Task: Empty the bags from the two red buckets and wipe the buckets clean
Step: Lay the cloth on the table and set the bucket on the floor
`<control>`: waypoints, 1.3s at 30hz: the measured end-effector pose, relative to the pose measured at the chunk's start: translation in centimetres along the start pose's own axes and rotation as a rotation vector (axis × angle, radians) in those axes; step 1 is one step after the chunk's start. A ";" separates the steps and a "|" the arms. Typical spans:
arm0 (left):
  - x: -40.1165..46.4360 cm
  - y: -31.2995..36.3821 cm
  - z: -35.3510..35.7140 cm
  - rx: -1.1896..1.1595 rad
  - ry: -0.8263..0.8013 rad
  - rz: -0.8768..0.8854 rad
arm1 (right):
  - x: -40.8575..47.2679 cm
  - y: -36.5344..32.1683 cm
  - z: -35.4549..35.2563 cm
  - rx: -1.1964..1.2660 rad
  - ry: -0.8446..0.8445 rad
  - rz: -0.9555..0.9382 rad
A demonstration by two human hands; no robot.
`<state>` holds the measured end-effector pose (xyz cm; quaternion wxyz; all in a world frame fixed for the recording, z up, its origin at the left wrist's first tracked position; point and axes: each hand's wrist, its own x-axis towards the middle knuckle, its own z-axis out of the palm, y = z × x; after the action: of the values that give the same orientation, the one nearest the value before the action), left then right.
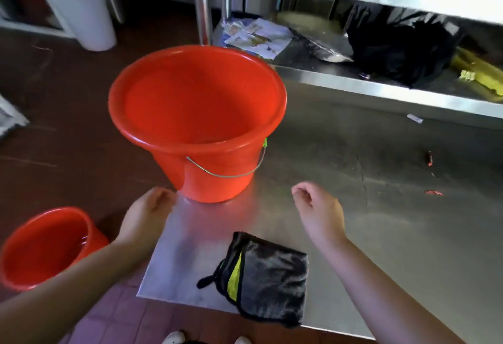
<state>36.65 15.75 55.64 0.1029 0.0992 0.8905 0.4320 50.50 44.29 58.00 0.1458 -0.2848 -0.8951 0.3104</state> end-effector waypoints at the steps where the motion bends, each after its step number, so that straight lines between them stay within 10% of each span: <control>1: 0.6 0.3 -1.7 -0.074 0.088 -0.050 | 1.1 -1.8 -0.2 0.068 0.042 -0.054; 8: 4.6 3.3 -9.2 -0.346 0.379 -0.079 | 6.3 -11.1 1.1 0.449 0.116 0.038; 15: 9.4 4.8 -11.1 -0.545 0.245 -0.055 | 6.7 -15.7 4.0 0.648 0.115 0.261; 29: 24.0 -12.5 -30.4 -0.593 0.151 -0.091 | 8.8 -35.3 24.9 0.687 0.050 0.399; 39: 33.2 -24.9 -24.9 -0.315 -0.014 -0.283 | 11.0 -29.7 41.5 0.762 -0.057 0.794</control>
<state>-4.07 -9.23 47.82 0.1827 -0.0412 0.8164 0.5462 11.12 12.13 46.20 0.0860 -0.5194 -0.5467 0.6510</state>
